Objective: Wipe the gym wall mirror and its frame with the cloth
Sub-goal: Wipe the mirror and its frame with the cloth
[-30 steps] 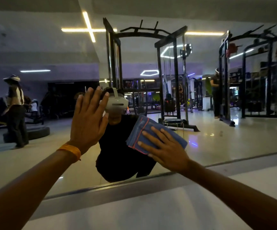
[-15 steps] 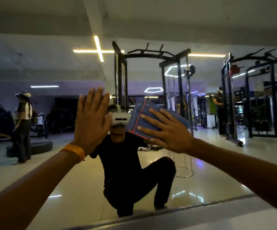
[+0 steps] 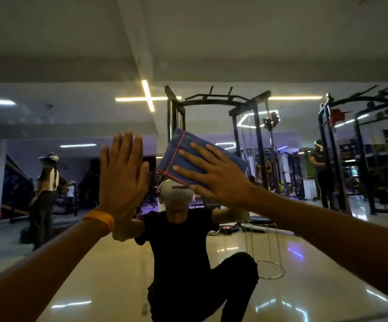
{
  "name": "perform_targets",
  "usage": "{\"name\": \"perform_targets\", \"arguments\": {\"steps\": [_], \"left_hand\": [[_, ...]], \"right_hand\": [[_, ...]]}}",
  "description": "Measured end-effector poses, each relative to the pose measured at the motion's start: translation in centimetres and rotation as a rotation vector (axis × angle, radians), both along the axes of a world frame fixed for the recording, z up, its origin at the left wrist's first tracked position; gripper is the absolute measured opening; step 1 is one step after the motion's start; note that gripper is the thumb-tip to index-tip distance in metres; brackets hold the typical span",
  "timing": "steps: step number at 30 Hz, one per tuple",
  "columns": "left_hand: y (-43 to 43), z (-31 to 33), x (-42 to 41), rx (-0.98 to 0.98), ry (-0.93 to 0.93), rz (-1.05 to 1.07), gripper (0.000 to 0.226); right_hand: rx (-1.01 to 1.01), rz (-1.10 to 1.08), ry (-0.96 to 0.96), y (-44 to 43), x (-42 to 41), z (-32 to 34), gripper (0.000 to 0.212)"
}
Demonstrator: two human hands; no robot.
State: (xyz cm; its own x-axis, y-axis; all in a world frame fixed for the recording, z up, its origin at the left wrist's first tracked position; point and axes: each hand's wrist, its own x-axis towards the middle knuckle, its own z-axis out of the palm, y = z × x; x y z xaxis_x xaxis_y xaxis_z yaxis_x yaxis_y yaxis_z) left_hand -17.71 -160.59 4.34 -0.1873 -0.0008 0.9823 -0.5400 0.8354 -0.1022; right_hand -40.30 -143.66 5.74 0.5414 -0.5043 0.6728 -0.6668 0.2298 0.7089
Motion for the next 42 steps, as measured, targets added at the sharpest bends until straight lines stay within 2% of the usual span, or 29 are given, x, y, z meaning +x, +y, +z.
{"name": "perform_targets", "arguments": {"steps": [2,5,7,8,9,12,14,16,17,20,21,22,24,26,27,29,31,34,37,39,42], "left_hand": [[0.5,-0.4,-0.4,0.013,0.004,-0.006,0.071],[1.7,-1.4,-1.8,-0.035,-0.064,-0.013,0.071],[3.2,-2.0,-3.4,-0.063,-0.105,-0.032,0.069],[4.0,-2.0,-4.3,-0.059,-0.112,-0.048,0.069],[4.9,-1.9,-5.3,-0.052,-0.118,-0.056,0.069],[7.1,-2.2,-8.2,-0.063,-0.149,-0.039,0.069],[8.4,-2.9,-10.2,-0.038,-0.15,-0.039,0.069],[9.5,-3.6,-11.7,0.013,-0.111,-0.048,0.072],[10.0,-4.0,-12.3,0.033,-0.097,-0.056,0.073],[11.0,-5.4,-13.9,0.042,-0.107,-0.075,0.072],[11.3,-5.9,-14.3,0.031,-0.127,-0.079,0.072],[11.5,-6.4,-14.8,0.02,-0.15,-0.08,0.071],[11.7,-7.5,-15.6,0.012,-0.172,-0.076,0.07],[12.1,-8.5,-16.4,0.023,-0.144,-0.062,0.07],[12.2,-9.0,-16.7,0.03,-0.127,-0.053,0.07],[12.5,-10.2,-17.1,0.038,-0.098,-0.051,0.069],[12.9,-11.4,-17.5,0.032,-0.09,-0.05,0.069],[13.4,-13.0,-17.9,0.035,-0.083,-0.055,0.069],[13.9,-13.9,-17.9,0.047,-0.097,-0.039,0.069],[14.3,-14.8,-17.8,0.042,-0.13,-0.036,0.069],[14.8,-17.0,-17.3,0.032,-0.17,-0.013,0.068]], "right_hand": [[-0.075,0.023,-0.131,2.4,-3.4,2.0,0.059],[-0.487,-0.035,-0.572,6.6,-9.7,4.3,0.067],[-0.668,-0.034,-0.836,8.1,-11.6,3.3,0.068],[-0.684,-0.031,-0.838,8.0,-11.6,1.9,0.066],[-0.64,-0.028,-0.756,7.6,-11.1,-0.1,0.063],[-0.259,-0.032,-0.294,6.8,-11.1,-6.9,0.061],[-0.116,-0.051,-0.114,8.7,-13.5,-7.9,0.059],[-0.149,-0.047,-0.146,11.2,-16.4,-6.6,0.06],[-0.239,-0.045,-0.241,12.2,-18.0,-5.9,0.06],[-0.665,-0.019,-0.788,14.2,-20.0,-5.3,0.065],[-0.753,-0.018,-0.911,13.8,-19.3,-5.8,0.068],[-0.759,-0.025,-0.948,13.0,-18.0,-6.9,0.069],[-0.554,0.002,-0.774,11.0,-15.0,-10.8,0.064],[-0.267,0.046,-0.464,9.9,-13.6,-15.2,0.059],[-0.178,0.044,-0.337,10.0,-14.0,-16.9,0.058],[-0.104,0.032,-0.237,11.9,-16.5,-18.2,0.057],[-0.164,0.032,-0.318,14.6,-20.4,-17.4,0.058],[-0.417,0.004,-0.666,18.4,-24.8,-16.0,0.062],[-0.562,-0.018,-0.859,16.9,-22.7,-17.9,0.062],[-0.475,0.006,-0.775,14.3,-18.8,-21.2,0.061],[-0.174,0.04,-0.482,11.7,-15.2,-27.3,0.056]]}}
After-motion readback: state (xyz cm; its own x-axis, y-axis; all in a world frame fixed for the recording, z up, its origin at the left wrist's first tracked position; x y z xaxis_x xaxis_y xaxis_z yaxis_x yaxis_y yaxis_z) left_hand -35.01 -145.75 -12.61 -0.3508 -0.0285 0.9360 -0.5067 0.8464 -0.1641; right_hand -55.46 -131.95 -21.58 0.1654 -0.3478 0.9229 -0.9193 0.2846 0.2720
